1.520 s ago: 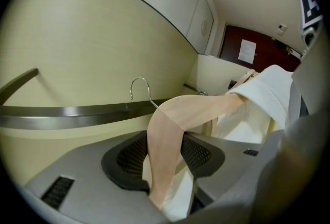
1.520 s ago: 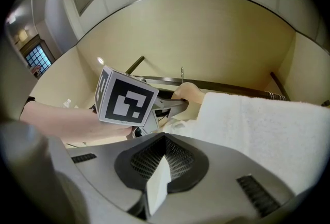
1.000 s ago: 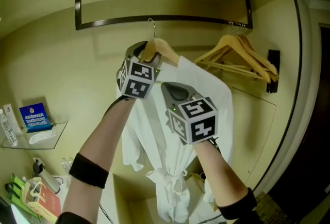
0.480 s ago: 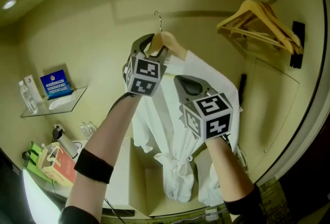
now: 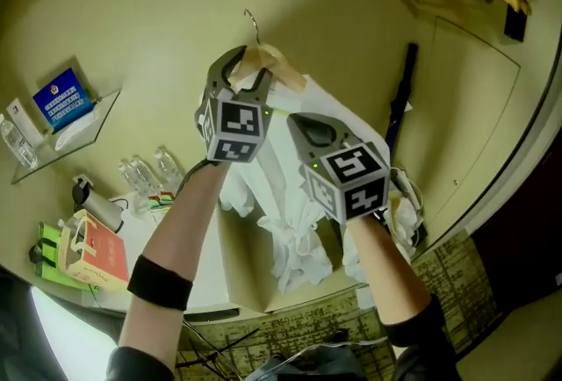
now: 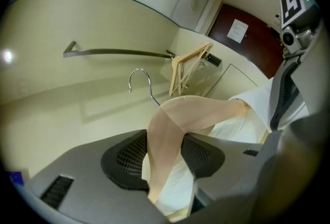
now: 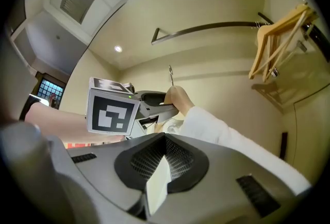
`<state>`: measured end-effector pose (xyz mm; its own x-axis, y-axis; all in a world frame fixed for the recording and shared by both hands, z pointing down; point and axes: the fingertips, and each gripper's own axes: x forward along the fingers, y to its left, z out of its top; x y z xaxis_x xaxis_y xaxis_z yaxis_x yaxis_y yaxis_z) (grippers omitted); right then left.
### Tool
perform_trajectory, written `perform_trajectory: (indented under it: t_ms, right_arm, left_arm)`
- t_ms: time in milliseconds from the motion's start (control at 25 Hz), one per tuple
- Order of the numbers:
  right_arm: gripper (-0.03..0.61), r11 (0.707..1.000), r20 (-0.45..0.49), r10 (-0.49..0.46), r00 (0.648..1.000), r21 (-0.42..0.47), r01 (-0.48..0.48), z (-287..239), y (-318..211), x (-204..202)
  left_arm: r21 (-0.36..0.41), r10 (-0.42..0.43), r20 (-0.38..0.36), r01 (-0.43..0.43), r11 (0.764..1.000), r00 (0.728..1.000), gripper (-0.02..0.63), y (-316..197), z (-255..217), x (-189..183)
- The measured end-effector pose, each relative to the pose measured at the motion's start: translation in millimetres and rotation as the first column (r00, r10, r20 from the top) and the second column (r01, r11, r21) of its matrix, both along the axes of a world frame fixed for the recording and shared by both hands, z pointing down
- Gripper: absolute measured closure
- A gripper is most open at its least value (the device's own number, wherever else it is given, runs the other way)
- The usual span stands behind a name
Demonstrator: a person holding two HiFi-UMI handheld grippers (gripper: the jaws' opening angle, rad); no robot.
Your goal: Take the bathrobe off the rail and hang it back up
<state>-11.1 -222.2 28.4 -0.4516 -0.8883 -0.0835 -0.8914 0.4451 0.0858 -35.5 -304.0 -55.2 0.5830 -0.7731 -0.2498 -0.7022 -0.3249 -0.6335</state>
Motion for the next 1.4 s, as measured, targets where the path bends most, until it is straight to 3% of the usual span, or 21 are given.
perform_trajectory:
  t_ms: [440,880,1160,1400]
  right_arm:
    - [0.554,0.982,-0.002,0.061,0.998,-0.181,-0.06,165.1,5.7,-5.6]
    - [0.554,0.949,0.018,0.055,0.998,-0.313,-0.047,334.8,6.0,-7.5]
    - [0.554,0.917,0.072,0.057,0.996,-0.399,-0.023,443.3,9.3,-2.2]
    - [0.554,0.88,0.097,0.118,0.988,-0.471,-0.059,542.7,10.5,26.4]
  left_arm:
    - [-0.15,0.041,0.077,-0.029,0.988,0.996,0.417,-9.8,203.4,-6.1]
    - [-0.281,0.01,0.119,0.024,0.959,0.993,0.417,-16.9,379.5,-8.0]
    - [-0.371,0.013,0.253,0.085,0.925,0.967,0.417,-9.5,522.0,-6.2]
    - [-0.434,0.057,0.36,0.113,0.894,0.931,0.417,-6.8,626.0,11.3]
